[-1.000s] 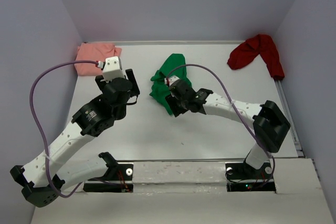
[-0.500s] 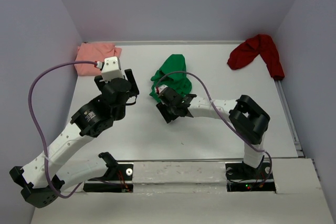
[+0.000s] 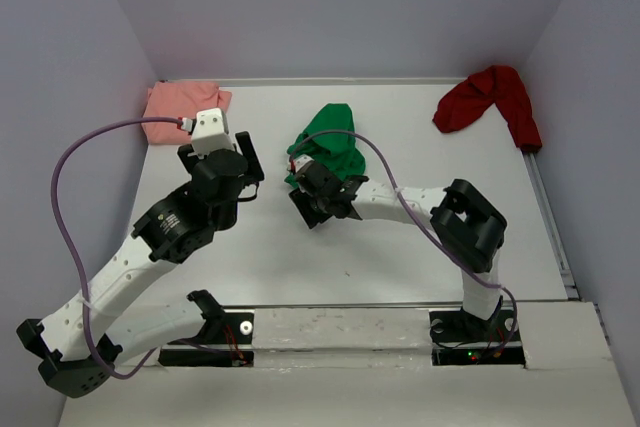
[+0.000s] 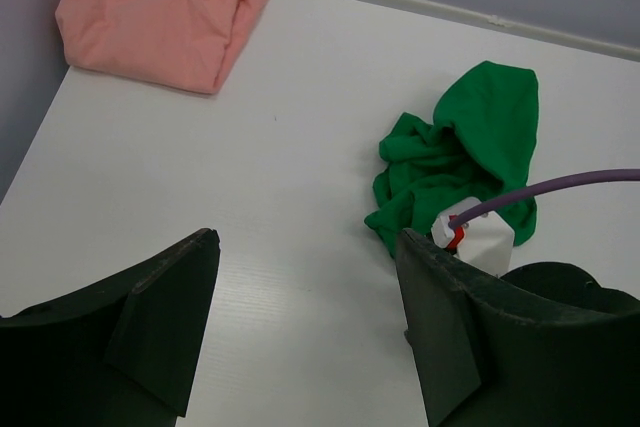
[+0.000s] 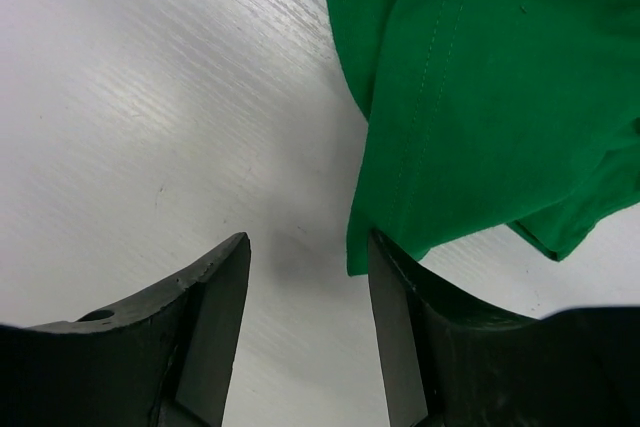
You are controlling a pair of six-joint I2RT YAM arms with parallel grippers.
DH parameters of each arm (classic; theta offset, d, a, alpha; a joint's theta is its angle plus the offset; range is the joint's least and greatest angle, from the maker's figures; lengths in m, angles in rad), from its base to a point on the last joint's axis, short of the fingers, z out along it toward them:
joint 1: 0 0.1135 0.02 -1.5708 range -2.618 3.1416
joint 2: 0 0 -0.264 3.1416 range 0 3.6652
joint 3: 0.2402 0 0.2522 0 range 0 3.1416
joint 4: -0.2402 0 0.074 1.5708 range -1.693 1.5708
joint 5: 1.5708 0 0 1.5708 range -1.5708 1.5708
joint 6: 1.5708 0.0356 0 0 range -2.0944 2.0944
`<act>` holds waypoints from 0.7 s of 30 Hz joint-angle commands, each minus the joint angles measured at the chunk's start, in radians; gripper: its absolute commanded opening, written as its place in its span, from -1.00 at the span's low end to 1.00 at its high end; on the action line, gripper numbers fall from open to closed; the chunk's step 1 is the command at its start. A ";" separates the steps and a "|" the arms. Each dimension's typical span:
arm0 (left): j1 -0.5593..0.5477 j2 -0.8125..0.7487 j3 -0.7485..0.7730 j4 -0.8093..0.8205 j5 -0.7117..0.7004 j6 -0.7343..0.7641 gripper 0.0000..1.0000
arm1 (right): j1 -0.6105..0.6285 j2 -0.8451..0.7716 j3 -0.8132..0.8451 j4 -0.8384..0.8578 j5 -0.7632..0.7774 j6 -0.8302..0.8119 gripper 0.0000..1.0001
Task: Fold and stack the t-shirts
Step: Flatten the tshirt out
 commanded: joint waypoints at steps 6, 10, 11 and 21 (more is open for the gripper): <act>0.005 -0.047 0.011 0.005 -0.029 0.007 0.61 | 0.003 0.025 0.045 0.034 0.110 0.032 0.09; 0.005 -0.047 0.011 0.003 -0.028 0.007 0.61 | 0.003 0.054 0.059 -0.020 0.252 0.065 0.09; 0.005 -0.045 0.009 0.005 -0.028 0.007 0.61 | 0.003 0.056 0.060 -0.031 0.260 0.068 0.08; 0.005 -0.041 0.019 0.009 -0.021 0.011 0.61 | 0.023 0.056 0.036 -0.045 0.246 0.088 0.00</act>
